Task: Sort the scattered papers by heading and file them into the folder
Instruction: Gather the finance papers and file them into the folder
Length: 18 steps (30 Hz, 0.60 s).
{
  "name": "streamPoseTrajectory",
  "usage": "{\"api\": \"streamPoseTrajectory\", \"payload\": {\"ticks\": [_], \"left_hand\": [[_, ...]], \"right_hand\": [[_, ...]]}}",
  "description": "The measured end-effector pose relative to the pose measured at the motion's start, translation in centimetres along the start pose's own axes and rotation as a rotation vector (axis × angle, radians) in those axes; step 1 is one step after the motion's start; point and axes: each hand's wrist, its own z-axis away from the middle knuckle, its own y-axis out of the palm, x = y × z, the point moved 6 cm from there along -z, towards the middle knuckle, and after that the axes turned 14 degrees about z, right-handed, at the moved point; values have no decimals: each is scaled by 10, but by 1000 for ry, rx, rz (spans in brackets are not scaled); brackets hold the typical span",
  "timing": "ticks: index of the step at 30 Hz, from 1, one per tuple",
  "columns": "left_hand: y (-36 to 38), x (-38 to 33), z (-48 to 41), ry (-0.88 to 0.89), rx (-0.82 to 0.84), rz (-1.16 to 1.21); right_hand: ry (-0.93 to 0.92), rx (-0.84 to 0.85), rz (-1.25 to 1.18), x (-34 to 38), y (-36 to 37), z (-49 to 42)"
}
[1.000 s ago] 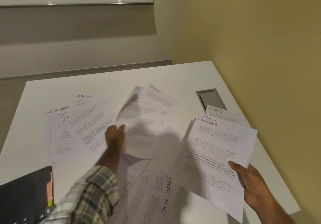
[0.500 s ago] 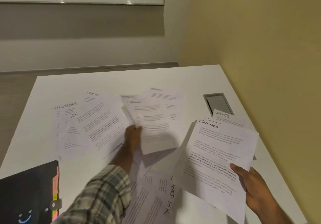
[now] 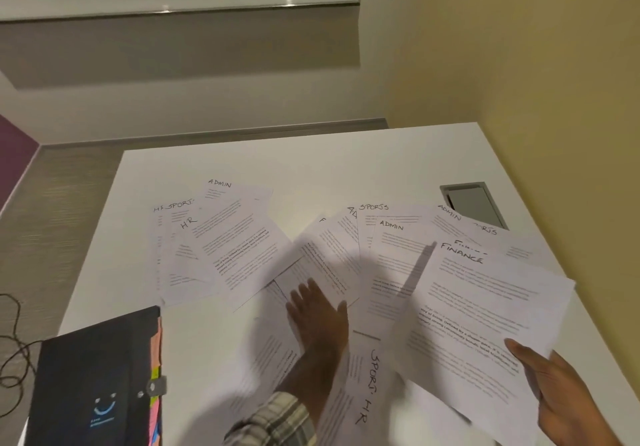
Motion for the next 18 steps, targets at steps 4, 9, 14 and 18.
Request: {"api": "streamPoseTrajectory", "payload": {"ticks": [4,9,14,18], "left_hand": [[27,-7,16,148,172,-3],[32,-47,2,333,371,87],[-11,0,-21,101,-118,-63],[-30,25,-23,-98,-160,-177]], "right_hand": [[17,3,15,-5,8,-8],[9,-6,55,3,14,-13],[3,-38,72,6,10,-13],[26,-62,56,-4,5,-16]]}}
